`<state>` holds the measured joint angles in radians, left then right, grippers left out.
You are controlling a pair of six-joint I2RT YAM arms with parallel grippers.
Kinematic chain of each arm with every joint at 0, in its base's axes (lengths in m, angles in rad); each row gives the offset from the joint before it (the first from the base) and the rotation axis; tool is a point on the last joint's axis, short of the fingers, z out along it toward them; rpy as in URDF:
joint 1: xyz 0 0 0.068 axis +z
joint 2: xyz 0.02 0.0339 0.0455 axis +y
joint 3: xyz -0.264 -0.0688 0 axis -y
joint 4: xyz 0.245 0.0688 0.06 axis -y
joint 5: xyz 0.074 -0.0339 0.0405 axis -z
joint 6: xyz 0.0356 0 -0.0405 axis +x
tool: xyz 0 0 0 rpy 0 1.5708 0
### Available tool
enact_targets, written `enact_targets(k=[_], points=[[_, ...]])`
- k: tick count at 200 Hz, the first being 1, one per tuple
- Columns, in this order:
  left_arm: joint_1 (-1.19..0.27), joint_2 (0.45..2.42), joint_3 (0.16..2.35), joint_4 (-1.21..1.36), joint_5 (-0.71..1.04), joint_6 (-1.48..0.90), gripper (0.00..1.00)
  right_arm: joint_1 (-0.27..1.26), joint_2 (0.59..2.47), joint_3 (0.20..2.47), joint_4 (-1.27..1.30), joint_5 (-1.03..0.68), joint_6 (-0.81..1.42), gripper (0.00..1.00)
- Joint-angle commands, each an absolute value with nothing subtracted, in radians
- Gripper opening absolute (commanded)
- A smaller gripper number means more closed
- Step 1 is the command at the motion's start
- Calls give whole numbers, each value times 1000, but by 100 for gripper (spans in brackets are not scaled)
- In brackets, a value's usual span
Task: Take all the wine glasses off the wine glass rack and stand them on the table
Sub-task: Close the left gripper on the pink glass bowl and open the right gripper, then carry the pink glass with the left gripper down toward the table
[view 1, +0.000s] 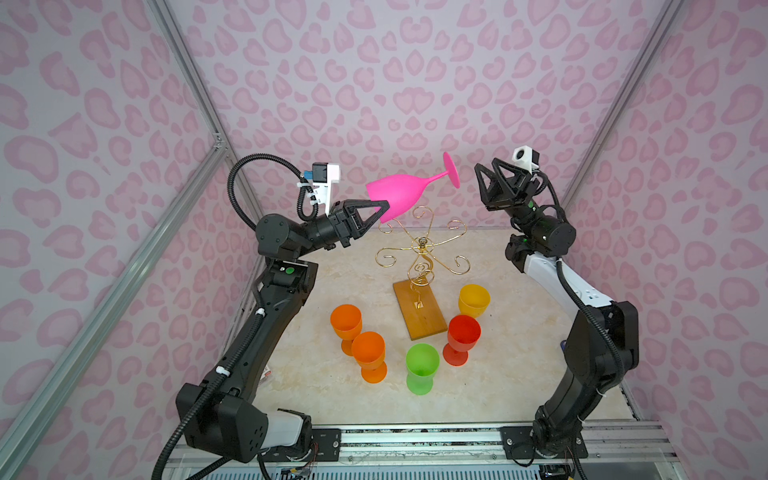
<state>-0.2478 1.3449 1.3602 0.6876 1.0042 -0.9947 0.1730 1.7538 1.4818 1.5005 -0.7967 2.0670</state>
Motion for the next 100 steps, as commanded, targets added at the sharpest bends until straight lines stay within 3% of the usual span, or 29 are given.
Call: enact_targets(k=[1,43,77,100], points=[[-240,1305,1391,562,964,-875,2,150,1701,1435,1433,-858,1948,48],[-233,1229,1443,260,824,-683,2,114,1556,1352,1135,-926,1637,50],[-232,1153,1487,-40,590,-530,2,100,1404,1321,616,-919,1196,51],[-232,1132,1546,-264,407,-456,2,100,1317,1349,219,-812,879,52]])
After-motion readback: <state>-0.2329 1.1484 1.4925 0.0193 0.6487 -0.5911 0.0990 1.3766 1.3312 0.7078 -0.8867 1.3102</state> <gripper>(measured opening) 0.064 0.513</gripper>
